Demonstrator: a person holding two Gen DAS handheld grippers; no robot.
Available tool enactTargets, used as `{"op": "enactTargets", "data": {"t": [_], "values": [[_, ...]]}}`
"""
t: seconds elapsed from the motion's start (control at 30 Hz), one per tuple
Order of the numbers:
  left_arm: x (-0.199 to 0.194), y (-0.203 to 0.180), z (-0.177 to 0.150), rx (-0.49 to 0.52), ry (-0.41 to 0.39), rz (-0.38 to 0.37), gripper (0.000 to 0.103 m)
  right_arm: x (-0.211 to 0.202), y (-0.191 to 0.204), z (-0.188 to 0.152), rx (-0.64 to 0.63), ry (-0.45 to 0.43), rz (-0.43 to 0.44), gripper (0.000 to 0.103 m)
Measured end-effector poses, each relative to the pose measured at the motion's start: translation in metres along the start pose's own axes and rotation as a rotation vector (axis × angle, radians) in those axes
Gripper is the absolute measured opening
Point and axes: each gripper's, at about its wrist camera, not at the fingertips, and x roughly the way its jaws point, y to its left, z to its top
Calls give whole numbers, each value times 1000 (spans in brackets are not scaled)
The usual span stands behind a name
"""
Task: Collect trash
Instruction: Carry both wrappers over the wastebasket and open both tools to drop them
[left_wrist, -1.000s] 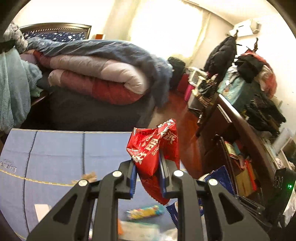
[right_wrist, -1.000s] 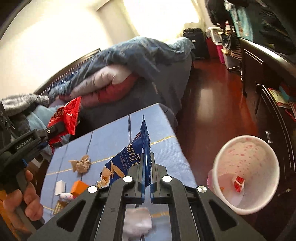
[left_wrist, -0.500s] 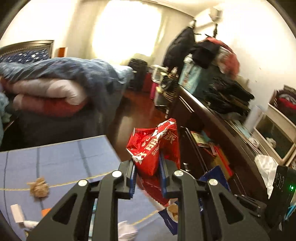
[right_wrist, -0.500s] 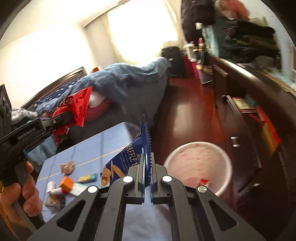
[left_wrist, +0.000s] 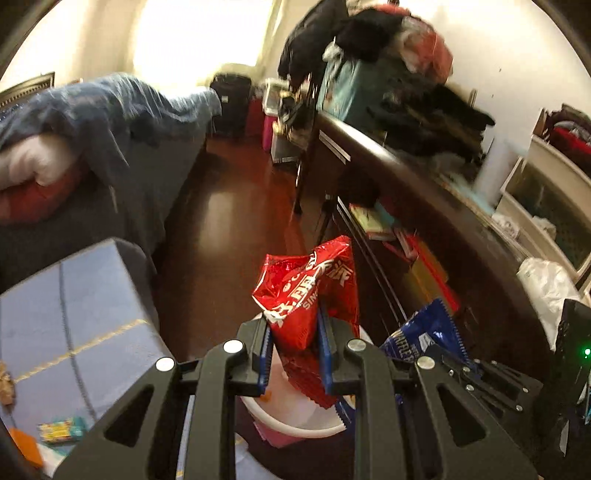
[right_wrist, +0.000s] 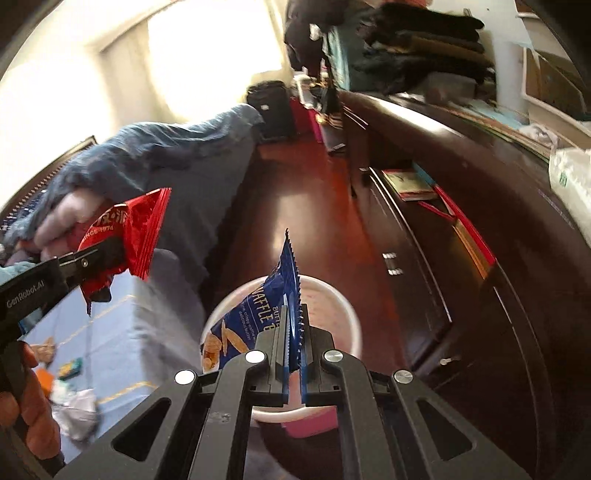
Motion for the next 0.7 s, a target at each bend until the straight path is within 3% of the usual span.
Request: {"op": "enactTargets", "data": {"t": [0.23,0.47,0.5,0.63,0.7], "values": [[60,-4,-17,16,110,36,23,38,-5,-5,-44,37,-85,4],[104,8,-35,-24,219,22,40,70,-3,-13,-83,74,-119,9],[105,10,-37,-25,219,27,44,73,-4,-14,-84,80,-113,11],[103,17,-39,-45,201,31,56,79,-7,-17,-74,86,-109,35],[100,20,-37,-59,191,23,62,80,-6,-17,-70,86,-107,37]]}}
